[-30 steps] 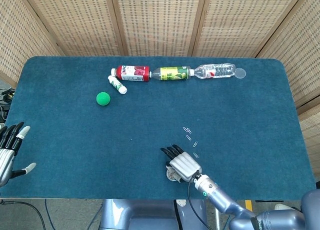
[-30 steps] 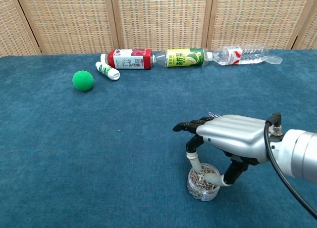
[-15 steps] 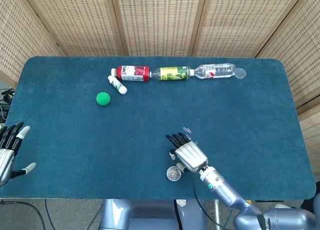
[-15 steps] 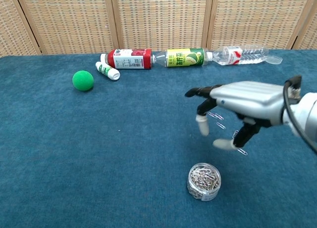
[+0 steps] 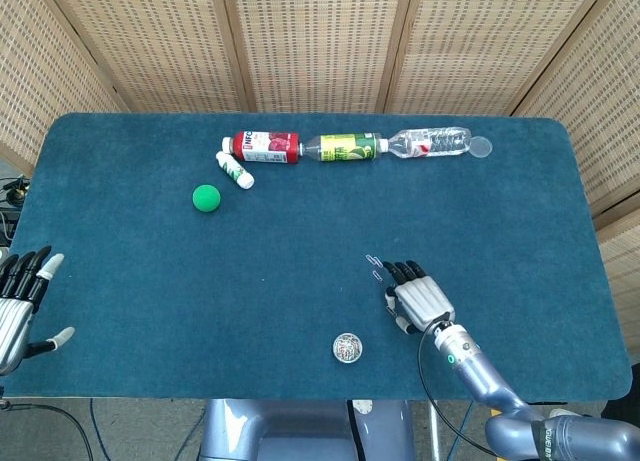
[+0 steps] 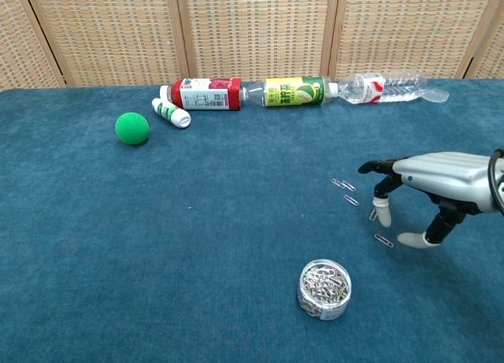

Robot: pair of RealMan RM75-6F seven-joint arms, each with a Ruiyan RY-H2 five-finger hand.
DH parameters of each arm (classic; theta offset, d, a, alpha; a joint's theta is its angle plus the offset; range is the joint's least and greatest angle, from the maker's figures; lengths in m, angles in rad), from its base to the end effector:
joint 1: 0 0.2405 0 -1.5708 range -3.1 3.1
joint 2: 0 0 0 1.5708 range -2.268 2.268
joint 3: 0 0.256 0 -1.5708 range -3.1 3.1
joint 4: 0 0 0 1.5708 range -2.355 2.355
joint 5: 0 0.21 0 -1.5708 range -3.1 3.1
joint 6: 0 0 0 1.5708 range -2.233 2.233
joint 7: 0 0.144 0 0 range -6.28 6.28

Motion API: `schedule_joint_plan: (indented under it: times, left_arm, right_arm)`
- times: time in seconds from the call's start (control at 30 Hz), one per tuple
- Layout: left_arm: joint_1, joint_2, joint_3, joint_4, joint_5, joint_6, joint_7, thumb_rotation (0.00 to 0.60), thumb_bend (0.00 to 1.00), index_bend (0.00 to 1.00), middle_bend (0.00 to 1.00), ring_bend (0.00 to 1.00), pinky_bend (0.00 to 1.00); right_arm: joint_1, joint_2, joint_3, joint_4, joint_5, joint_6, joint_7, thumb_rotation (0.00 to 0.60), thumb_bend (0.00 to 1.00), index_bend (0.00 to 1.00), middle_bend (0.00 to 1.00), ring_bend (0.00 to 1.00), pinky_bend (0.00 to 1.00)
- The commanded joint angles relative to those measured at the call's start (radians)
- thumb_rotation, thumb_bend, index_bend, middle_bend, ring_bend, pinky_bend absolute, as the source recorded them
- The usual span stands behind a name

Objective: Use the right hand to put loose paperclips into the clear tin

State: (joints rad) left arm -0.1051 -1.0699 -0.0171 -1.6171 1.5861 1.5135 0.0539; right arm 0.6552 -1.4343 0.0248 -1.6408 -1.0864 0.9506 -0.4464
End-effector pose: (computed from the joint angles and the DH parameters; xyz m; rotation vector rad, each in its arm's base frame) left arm -0.3000 0.1799 0.1686 -1.4988 -0.7801 -0.8892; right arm -0.1918 -0.2874 -0.0114 1.9879 -0.9927 0.6938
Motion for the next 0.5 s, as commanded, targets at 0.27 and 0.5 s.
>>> schedule_joint_plan:
  times: [0.27,0.5]
  left_arm:
    - [-0.002,-0.002,-0.002,0.004,-0.007,-0.005,0.000,0.600,0.00,0.00,0.00,0.00,0.00]
    - [-0.002,-0.002,-0.003,0.005,-0.010,-0.006,-0.001,0.600,0.00,0.00,0.00,0.00,0.00]
  right_arm:
    - [0.002,-0.030,-0.030,0.057,-0.104,-0.040,0.055,0.600,0.32,0.48,0.00,0.00,0.00]
    - [-0.001,-0.051,-0.038,0.094,-0.095,-0.051,0.033,0.600,0.32,0.48,0.00,0.00,0.00]
